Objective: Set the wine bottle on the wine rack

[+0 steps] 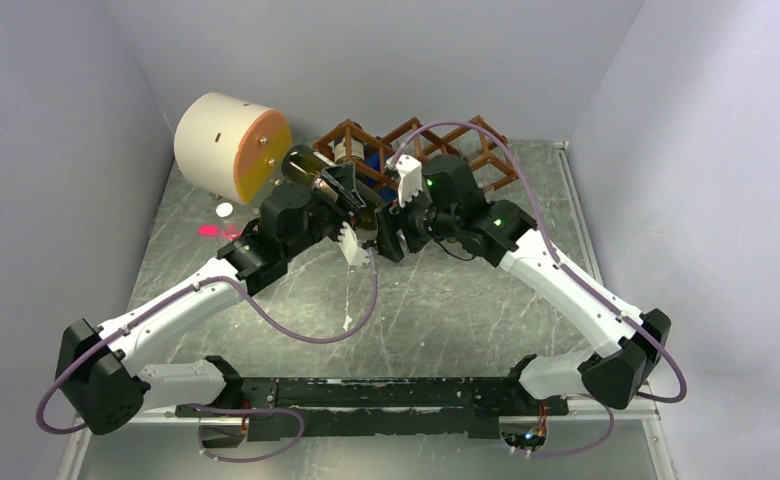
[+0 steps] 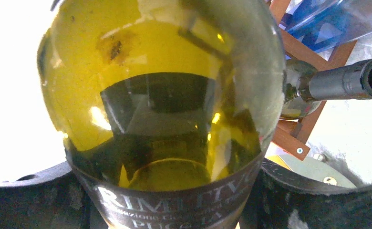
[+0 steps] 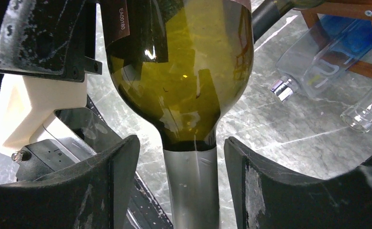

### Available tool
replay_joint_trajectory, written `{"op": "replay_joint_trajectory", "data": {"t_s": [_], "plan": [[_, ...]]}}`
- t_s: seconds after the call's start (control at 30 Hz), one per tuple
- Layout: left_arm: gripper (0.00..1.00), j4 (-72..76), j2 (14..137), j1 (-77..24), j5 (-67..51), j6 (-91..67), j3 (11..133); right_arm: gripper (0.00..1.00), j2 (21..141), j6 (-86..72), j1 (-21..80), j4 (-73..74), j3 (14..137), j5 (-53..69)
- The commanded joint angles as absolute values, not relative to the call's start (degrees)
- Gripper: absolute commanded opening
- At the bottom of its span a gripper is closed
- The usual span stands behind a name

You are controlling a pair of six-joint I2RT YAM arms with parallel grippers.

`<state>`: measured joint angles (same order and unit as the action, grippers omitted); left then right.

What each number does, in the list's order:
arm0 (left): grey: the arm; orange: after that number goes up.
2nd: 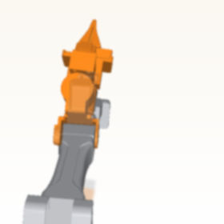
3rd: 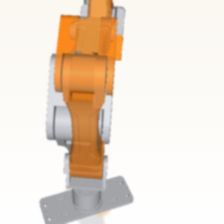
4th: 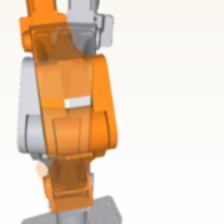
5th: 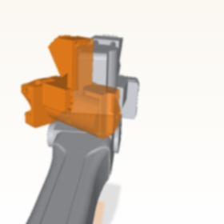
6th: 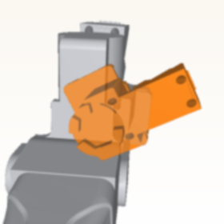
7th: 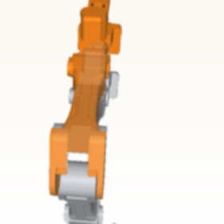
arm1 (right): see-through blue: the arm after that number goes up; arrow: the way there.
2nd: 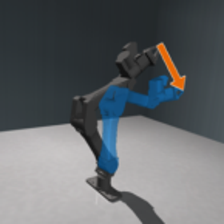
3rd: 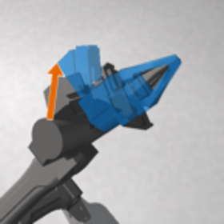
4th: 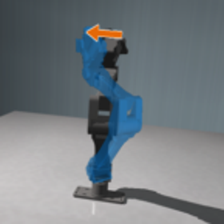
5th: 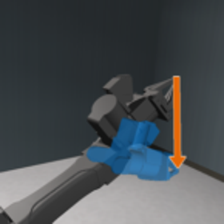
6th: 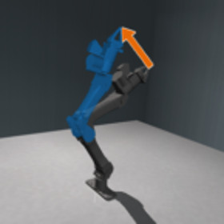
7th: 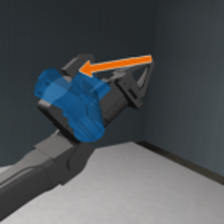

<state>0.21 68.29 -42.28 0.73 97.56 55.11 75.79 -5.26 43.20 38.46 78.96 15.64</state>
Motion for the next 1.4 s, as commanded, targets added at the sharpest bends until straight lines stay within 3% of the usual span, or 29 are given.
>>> {"op": "replay_joint_trajectory", "data": {"t_s": [0.0,0.47,0.8,0.93,1.0,1.03,1.1,1.13,1.17,1.37], "plan": [[0.07,8.3,66.3,-42.7,0.2,98.4,57.6,0.68,76.4,-4.0,43.6,36.4,79.0,18.2],[0.08,12.2,66.4,-43.0,-1.0,100.1,57.3,0.60,78.6,-3.1,43.9,35.9,80.3,15.0],[0.11,11.4,65.9,-43.1,-2.4,97.1,58.4,0.28,76.7,-3.7,44.0,33.4,79.0,14.7],[0.13,10.8,65.9,-43.1,-2.6,95.8,58.8,0.06,77.2,-3.7,44.0,34.2,79.9,14.0],[0.22,11.0,65.7,-43.1,-2.7,94.1,59.1,0.00,76.8,-3.9,44.0,34.2,80.0,12.6],[0.34,11.6,65.5,-43.1,-2.8,93.1,58.8,0.00,76.5,-4.1,43.9,33.9,79.9,11.8],[0.68,14.5,65.0,-43.1,-3.2,92.0,57.4,0.00,75.3,-4.7,44.0,33.1,79.5,10.5],[1.00,16.4,64.7,-43.1,-3.4,92.1,56.2,0.00,74.6,-5.0,44.0,32.5,79.2,9.8],[0.96,17.8,64.5,-43.1,-3.3,92.7,55.2,0.00,73.7,-5.3,44.0,31.9,78.8,9.1],[0.95,20.0,63.9,-43.1,-2.5,96.0,51.7,0.00,69.2,-8.1,44.0,30.2,78.4,0.8]]}}
